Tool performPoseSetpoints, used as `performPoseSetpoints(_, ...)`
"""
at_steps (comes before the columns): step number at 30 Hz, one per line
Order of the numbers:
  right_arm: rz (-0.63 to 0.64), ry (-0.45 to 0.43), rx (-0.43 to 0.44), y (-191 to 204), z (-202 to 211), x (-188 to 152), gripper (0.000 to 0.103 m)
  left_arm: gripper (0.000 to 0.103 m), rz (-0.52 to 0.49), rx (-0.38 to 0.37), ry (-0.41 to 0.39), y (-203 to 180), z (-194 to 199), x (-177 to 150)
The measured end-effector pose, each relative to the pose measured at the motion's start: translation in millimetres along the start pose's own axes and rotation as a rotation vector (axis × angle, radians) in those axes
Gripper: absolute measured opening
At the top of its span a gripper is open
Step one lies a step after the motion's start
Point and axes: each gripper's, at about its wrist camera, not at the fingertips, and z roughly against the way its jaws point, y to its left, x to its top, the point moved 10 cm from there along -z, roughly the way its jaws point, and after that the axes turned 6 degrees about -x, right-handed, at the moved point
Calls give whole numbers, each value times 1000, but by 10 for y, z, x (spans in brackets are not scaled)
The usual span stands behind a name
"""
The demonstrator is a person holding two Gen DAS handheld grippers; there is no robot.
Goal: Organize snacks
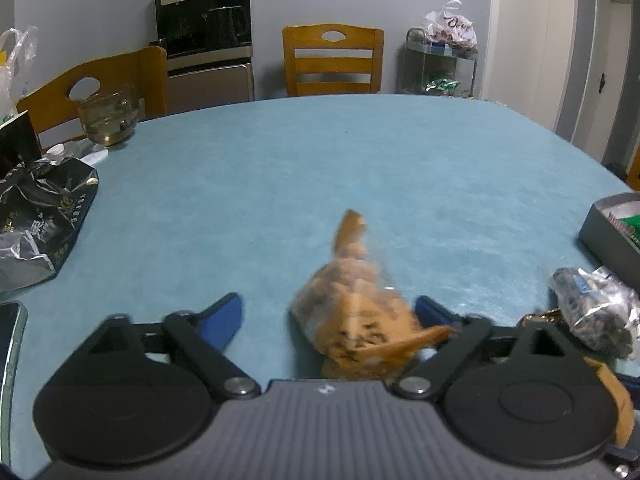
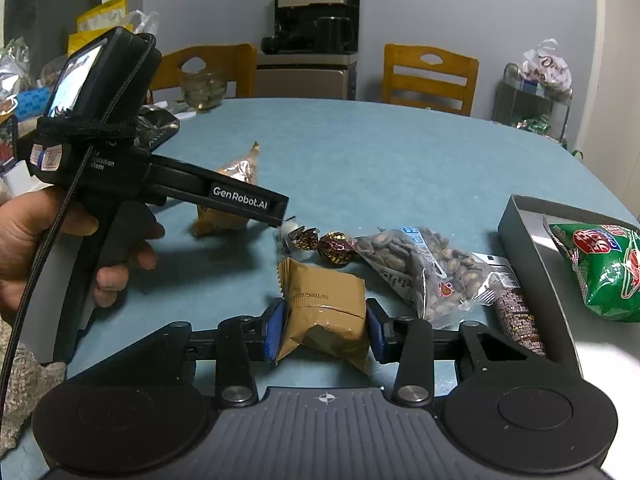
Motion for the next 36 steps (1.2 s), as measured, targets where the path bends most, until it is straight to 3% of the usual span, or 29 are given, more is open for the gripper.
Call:
performPoseSetpoints(2,-6,-1,-2,-12,8,-8,41,66,1,-9,-8,-4,24,20)
performPoseSetpoints(5,-5,-4,-3,-18,27,-28,41,61,0,-12,-11,-7,45,35)
performPoseSetpoints(10,-14,-23,12,-28,125,-15,41,44,4,-18,-44,-11,115,90)
performPoseSetpoints(22,-11,-70,38,-68,410,-38,41,43,26,-39,-118,-21,302,227)
performPoseSetpoints(36,-38,-87,50,-246,666,-145,40,40,23,-49,-150,-86,433,283)
